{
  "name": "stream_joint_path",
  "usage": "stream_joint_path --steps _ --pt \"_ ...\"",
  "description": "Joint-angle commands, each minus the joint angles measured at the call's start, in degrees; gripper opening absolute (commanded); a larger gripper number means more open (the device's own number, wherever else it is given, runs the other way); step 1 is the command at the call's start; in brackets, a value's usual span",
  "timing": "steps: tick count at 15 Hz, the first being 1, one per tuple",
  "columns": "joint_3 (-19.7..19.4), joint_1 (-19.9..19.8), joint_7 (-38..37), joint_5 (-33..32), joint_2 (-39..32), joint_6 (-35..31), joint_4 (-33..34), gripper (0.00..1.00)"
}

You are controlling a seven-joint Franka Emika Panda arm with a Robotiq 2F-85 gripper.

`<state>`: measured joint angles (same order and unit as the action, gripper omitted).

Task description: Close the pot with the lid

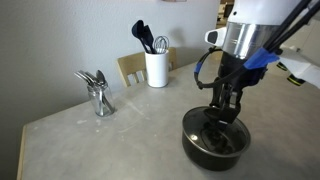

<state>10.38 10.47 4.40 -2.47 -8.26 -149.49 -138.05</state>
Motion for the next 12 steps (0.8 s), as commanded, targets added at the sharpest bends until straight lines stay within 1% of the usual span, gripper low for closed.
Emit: stream_joint_path --steps 1,5,12 --pt "-0.1 -1.1 2.3 1.1 0.1 -1.2 -0.1 0.14" --pt "0.0 -1.5 2.7 1.7 -0.1 -1.5 -0.2 0.14" --pt "0.8 -1.1 3.2 3.3 -1.7 -0.6 0.1 0.14"
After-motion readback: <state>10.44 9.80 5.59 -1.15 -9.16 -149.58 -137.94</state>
